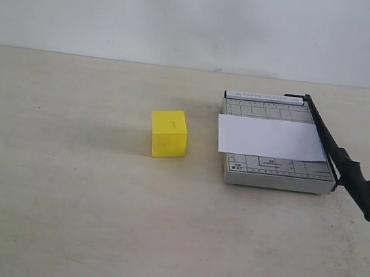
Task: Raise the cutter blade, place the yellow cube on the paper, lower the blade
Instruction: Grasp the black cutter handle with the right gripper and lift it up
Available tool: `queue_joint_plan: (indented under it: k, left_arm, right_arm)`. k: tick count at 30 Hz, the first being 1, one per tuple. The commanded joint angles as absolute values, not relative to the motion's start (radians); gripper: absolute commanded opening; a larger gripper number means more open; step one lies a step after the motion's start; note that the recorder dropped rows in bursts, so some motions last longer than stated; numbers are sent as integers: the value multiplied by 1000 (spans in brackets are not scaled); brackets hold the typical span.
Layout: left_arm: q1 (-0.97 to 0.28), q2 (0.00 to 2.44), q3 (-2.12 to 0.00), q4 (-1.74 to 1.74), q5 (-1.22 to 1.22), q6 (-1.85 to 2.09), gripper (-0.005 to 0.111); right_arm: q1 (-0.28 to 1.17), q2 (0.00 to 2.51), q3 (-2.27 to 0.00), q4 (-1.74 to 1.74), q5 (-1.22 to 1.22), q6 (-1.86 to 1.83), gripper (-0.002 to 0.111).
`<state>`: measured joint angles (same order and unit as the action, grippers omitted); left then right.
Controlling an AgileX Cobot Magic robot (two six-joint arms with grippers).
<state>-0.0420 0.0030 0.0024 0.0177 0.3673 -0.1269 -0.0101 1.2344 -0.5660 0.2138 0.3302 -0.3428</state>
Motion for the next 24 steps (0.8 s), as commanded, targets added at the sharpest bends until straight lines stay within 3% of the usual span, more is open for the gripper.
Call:
queue_joint_plan:
  k: [1,18,20,24]
  left_arm:
    - [-40,0,0,16,363,-126,5]
    - [-40,0,0,16,363,-126,5]
    - [-40,0,0,16,363,-126,5]
    - [-40,0,0,16,363,-126,5]
  right_arm:
    - [-10,1229,-570,302,350,-356,64]
    - [0,1431,-570,399,218,-378,64]
    - [0,1446,-570,399,233,-378,59]
    - [0,1448,-570,399,236,-386,31]
